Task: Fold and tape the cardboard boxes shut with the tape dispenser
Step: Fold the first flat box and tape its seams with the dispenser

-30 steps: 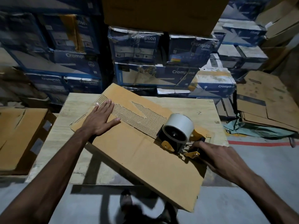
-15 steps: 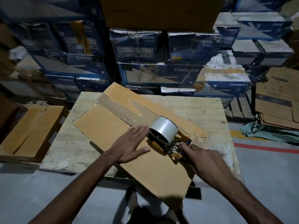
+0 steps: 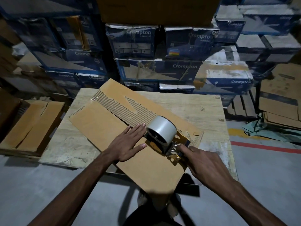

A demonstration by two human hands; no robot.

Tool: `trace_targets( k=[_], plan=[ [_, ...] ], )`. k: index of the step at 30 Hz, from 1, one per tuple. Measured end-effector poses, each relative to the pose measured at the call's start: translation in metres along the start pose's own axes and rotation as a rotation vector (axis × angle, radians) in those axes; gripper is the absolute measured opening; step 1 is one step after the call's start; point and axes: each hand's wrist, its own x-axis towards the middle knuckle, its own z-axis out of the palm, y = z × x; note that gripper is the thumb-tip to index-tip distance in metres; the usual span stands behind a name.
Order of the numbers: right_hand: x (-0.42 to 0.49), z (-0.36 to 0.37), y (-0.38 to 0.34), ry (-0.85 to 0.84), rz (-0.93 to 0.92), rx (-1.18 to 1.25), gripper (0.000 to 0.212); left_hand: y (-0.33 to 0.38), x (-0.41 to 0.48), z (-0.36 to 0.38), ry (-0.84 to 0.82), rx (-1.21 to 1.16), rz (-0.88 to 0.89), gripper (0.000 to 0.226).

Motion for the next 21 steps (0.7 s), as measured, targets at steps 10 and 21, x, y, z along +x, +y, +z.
trace_targets(
  k=[10,21],
  plan=[
    [-0.075,-0.024,0.035,-0.036,0.062,-0.117,0.054,-0.001,-0.001,0.001,0.014,-0.005,0.011,0.075],
    [-0.088,-0.015,0.044,-0.011,0.075,-0.057,0.073,0.048,0.003,-0.012,-0.06,-0.013,0.135,0.111]
  ],
)
